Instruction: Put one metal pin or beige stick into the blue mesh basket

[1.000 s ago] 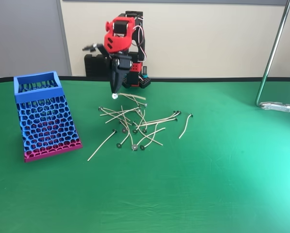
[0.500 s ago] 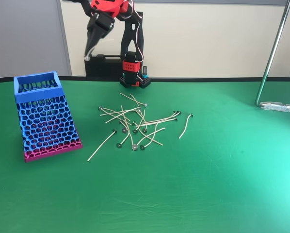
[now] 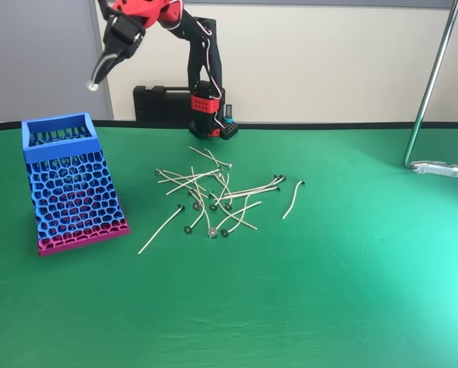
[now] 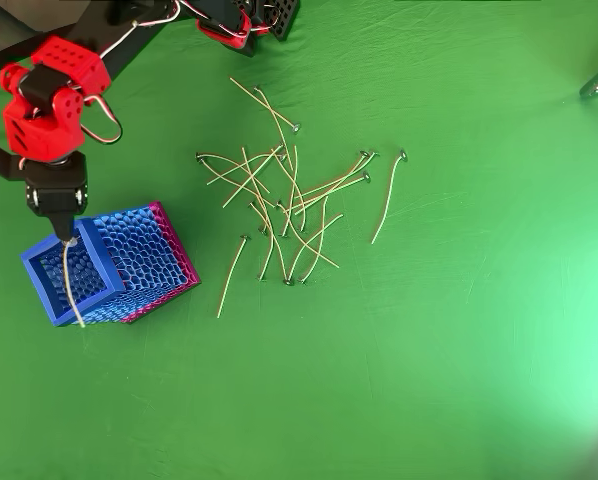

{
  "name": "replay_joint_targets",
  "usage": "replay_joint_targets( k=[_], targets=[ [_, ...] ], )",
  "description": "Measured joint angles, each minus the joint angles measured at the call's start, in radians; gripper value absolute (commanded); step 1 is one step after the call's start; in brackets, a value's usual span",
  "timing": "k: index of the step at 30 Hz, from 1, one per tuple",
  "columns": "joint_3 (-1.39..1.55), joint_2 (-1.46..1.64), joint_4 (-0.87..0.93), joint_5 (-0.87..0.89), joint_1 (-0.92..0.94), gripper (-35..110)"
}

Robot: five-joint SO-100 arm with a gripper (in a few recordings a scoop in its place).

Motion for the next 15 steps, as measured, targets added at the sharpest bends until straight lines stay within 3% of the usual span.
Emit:
replay_joint_targets(
  k=[15],
  targets=[
    [-0.362, -0.288, 0.0, -0.005, 0.098, 1]
  ],
)
